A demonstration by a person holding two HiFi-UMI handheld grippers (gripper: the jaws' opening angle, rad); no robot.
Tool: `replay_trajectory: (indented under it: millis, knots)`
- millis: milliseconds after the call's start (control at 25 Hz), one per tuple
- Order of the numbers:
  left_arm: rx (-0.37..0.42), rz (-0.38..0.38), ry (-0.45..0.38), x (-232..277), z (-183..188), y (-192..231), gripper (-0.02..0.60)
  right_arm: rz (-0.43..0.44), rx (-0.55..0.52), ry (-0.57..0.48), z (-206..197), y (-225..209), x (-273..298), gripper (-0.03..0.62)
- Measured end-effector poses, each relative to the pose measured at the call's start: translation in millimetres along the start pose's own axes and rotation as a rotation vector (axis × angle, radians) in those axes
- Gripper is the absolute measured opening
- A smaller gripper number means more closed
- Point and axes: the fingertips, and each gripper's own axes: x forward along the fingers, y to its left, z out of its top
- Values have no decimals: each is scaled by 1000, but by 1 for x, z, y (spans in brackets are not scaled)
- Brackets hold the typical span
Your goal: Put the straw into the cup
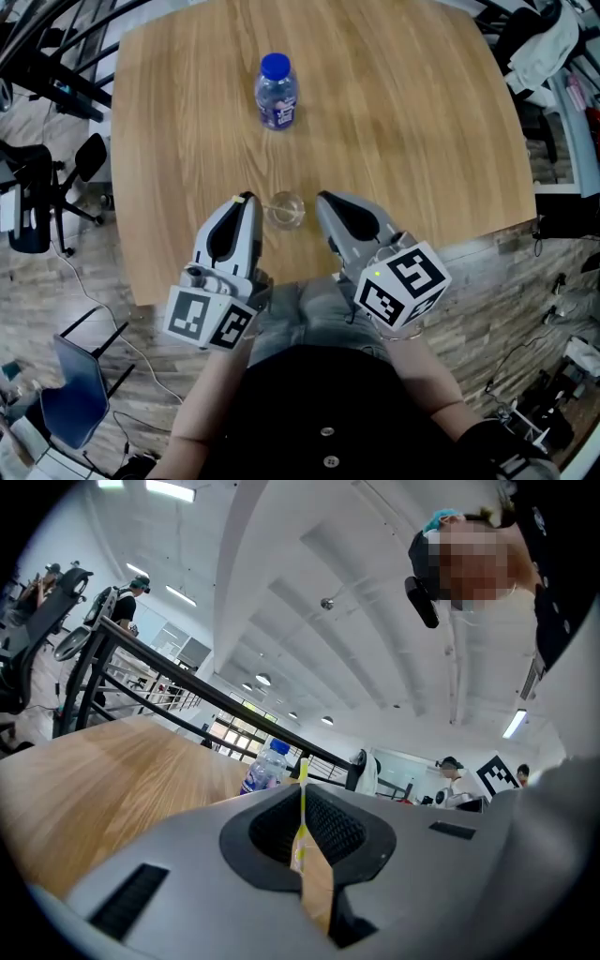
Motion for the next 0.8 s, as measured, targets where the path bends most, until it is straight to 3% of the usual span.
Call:
replay_trajectory:
  millis: [800]
  knots:
    - [11,-39,73,5,-20,-5,28,-15,4,3,-3,-4,-2,-2]
